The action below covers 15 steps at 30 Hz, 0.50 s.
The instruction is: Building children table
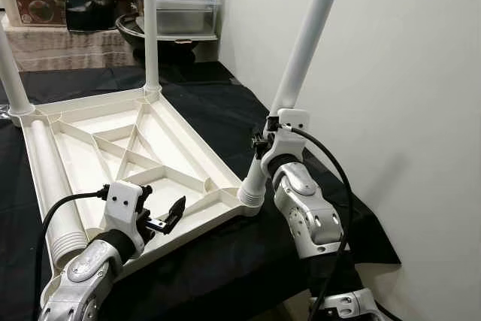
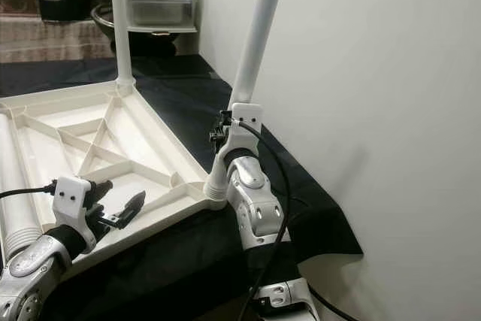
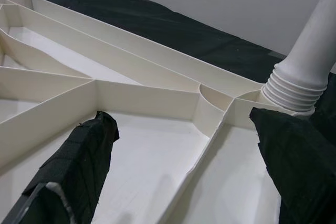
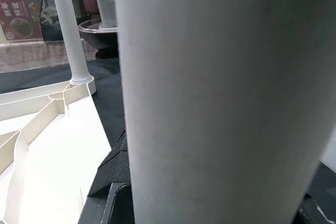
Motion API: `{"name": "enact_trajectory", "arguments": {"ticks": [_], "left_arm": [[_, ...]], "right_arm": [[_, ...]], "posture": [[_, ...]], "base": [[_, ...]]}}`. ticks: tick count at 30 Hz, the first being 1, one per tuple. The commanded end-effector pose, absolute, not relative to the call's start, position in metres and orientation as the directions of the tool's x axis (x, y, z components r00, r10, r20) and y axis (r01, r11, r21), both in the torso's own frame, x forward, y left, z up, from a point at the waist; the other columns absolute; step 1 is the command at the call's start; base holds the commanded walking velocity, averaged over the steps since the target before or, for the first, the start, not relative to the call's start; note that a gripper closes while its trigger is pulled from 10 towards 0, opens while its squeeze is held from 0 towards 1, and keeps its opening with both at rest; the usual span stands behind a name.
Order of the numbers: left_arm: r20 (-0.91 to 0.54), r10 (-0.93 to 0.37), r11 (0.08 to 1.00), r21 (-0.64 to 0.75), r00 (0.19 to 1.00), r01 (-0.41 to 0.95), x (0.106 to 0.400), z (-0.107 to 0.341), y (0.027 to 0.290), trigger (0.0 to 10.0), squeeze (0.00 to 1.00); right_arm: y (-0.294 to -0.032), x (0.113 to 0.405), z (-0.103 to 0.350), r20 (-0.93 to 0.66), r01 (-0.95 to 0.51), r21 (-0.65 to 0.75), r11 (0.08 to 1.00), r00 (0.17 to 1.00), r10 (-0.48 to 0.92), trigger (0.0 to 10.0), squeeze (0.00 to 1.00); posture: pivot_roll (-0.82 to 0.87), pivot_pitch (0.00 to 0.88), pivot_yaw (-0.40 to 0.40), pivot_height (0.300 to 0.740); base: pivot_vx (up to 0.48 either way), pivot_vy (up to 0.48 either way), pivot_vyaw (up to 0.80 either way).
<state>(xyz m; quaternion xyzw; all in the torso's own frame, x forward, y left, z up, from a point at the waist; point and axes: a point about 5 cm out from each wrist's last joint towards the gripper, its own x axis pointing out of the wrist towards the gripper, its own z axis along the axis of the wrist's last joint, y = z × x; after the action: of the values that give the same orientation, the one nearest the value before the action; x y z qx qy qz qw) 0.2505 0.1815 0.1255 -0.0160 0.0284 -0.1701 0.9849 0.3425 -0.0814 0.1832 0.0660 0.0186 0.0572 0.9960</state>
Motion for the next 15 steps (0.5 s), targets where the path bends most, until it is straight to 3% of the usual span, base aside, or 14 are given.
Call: {"name": "enact_trajectory", "arguments": {"ticks": [1, 15], "left_arm": [[-0.059, -0.348, 0.937, -0.034, 0.935, 0.347, 0.252, 0.124, 0.179, 10.0, 0.00], [-0.061, -0.353, 0.935, -0.037, 0.933, 0.352, 0.252, 0.123, 0.178, 10.0, 0.00]], "right_arm": [[-0.093, 0.338, 0.147, -0.196, -0.044, 0.091, 0.995, 0.979, 0.061, 10.0, 0.00], [-0.093, 0.339, 0.157, -0.155, -0.053, 0.086, 0.995, 0.986, 0.066, 10.0, 0.00]], "posture": [[0.05, 0.000, -0.124, 0.740], [0.05, 0.000, -0.125, 0.740]], "base": [[0.000, 0.000, 0.00], [0.000, 0.000, 0.00]]}}
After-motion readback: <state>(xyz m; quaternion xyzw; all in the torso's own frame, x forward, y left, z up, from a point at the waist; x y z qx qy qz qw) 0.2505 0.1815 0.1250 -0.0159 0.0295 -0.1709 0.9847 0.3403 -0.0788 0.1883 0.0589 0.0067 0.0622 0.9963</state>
